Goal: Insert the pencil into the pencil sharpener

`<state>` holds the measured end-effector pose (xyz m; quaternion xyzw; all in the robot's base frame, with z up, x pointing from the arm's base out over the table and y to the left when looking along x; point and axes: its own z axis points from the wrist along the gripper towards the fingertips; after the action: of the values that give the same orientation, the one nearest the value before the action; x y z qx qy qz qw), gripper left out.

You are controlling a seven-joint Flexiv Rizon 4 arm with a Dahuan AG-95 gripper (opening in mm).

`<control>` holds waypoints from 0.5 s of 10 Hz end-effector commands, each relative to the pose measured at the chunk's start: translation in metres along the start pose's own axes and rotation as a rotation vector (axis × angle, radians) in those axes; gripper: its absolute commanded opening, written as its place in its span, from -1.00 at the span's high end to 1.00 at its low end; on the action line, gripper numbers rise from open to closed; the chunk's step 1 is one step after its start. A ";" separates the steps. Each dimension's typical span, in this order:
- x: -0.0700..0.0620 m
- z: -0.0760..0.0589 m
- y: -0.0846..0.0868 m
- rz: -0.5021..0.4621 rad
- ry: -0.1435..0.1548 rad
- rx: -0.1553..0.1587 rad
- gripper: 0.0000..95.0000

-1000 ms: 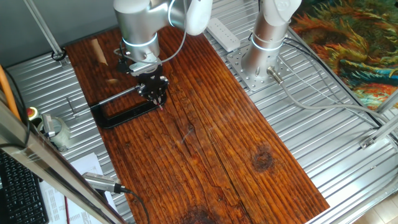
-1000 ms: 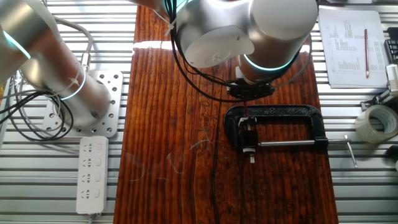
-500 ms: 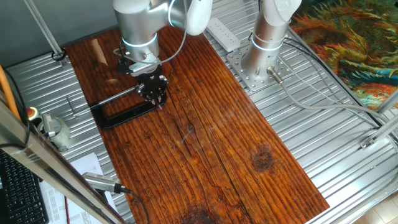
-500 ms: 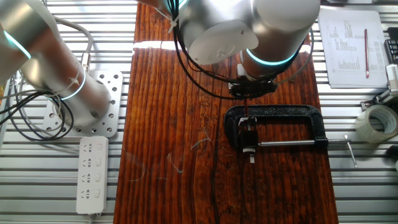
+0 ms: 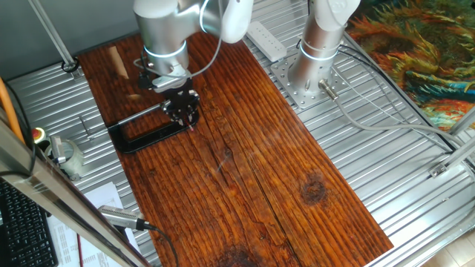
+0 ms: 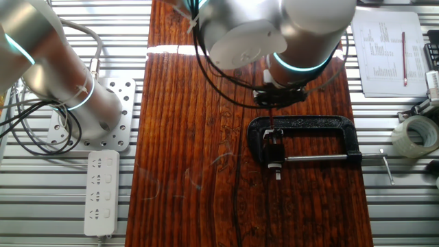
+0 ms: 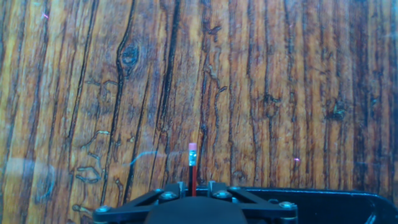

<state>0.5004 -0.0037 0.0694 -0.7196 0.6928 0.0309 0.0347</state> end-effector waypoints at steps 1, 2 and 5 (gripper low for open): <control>-0.001 -0.004 0.000 0.015 0.001 -0.002 0.20; -0.002 -0.007 -0.001 0.025 0.007 -0.002 0.20; -0.009 -0.018 -0.005 0.103 0.026 -0.005 0.60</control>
<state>0.5056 0.0037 0.0895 -0.6839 0.7288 0.0225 0.0232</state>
